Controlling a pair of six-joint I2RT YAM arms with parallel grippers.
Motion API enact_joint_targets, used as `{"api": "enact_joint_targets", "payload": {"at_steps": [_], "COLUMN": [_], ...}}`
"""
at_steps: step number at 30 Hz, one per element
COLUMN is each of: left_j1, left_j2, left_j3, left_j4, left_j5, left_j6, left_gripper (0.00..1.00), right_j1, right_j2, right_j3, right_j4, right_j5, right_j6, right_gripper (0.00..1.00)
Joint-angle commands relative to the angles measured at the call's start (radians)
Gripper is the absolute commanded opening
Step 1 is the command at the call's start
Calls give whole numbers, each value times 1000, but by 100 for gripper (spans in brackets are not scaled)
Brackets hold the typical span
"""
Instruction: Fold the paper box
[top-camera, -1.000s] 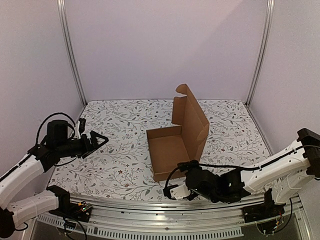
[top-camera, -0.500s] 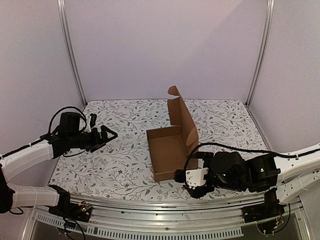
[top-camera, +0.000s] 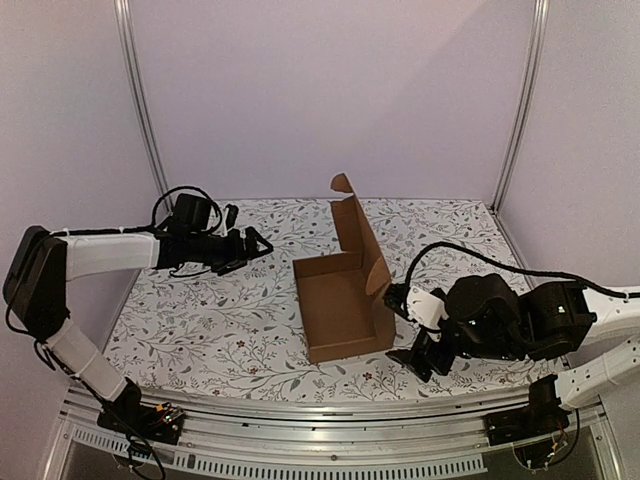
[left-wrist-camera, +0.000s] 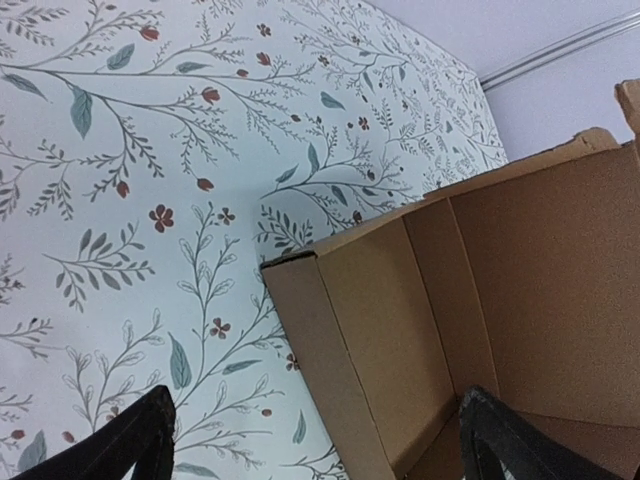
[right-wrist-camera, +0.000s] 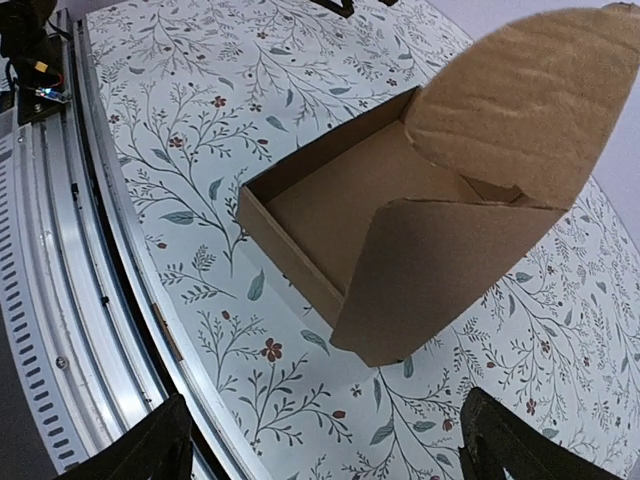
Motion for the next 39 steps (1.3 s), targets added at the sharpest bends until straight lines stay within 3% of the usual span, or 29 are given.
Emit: {"api": "enact_joint_targets", "payload": {"at_steps": [1, 4, 11, 14, 20, 23, 30, 39], "left_j1": [-14, -13, 0, 3, 2, -5, -49, -76], "left_j2": [119, 217, 439, 546, 769, 832, 909, 947], "left_j3": [110, 215, 498, 620, 869, 926, 1032, 1038], "left_j4": [27, 0, -28, -4, 104, 224, 259, 325], "left_j5": [-34, -31, 53, 146, 347, 453, 560, 657], "left_j6": [36, 51, 55, 23, -55, -147, -183, -227], "left_gripper": [94, 82, 29, 11, 0, 0, 0, 0], "right_j1": [-60, -97, -158, -164, -167, -166, -168, -175], "right_j2": [-18, -3, 10, -23, -57, -41, 34, 61], "right_j3": [-33, -46, -128, -191, -276, -288, -284, -275], "right_j4": [-66, -36, 101, 192, 343, 392, 504, 544], "right_j5": [81, 83, 22, -40, -138, -138, -143, -104], "right_j6": [199, 239, 354, 396, 456, 485, 520, 529], "right_gripper": [81, 65, 35, 22, 1, 0, 0, 0]}}
